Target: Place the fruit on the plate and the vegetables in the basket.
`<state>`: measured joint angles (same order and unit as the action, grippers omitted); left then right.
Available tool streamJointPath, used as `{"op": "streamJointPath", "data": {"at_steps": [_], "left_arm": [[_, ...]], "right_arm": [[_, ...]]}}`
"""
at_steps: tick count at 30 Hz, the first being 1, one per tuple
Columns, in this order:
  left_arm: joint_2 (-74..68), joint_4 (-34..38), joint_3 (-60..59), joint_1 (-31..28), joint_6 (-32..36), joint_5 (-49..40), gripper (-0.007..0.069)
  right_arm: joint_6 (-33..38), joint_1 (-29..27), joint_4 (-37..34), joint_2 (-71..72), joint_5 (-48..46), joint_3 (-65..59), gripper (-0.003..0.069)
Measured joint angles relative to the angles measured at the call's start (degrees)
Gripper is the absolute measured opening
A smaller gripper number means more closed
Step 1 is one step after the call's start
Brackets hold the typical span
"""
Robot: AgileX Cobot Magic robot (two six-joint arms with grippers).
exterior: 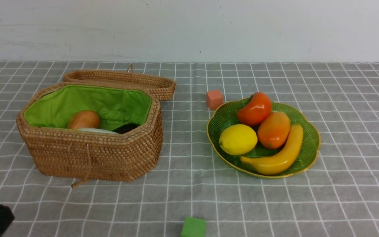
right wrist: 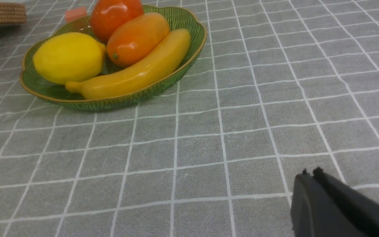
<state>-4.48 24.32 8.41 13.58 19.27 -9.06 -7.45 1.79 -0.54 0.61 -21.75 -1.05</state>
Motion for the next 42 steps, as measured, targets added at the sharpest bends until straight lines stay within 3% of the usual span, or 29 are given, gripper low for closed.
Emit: {"op": "streamJointPath", "data": {"at_steps": [1, 4, 8, 15, 42], "left_arm": [[0.2, -1.3, 0.0, -0.9, -1.5, -0.1, -0.0013], [3.7, -12.5, -0.2, -8.9, -15.6, -3.7, -0.0013], [5.0, -19.3, -4.7, -13.2, -25.9, -6.7, -0.0013], [5.0, -19.2, -10.1, -13.4, -28.0, -13.1, -0.0013], [5.0, -19.1, -10.1, -13.4, -28.1, -13.2, -0.0012]], "right_arm": [[0.0, 0.0, 0.0, 0.0, 0.0, 0.0, -0.001], [0.0, 0.0, 0.0, 0.0, 0.0, 0.0, -0.0007], [0.0, 0.0, 0.0, 0.0, 0.0, 0.0, -0.0005], [0.0, 0.0, 0.0, 0.0, -0.1, 0.0, 0.0001], [0.0, 0.0, 0.0, 0.0, -0.1, 0.0, 0.0024]]}}
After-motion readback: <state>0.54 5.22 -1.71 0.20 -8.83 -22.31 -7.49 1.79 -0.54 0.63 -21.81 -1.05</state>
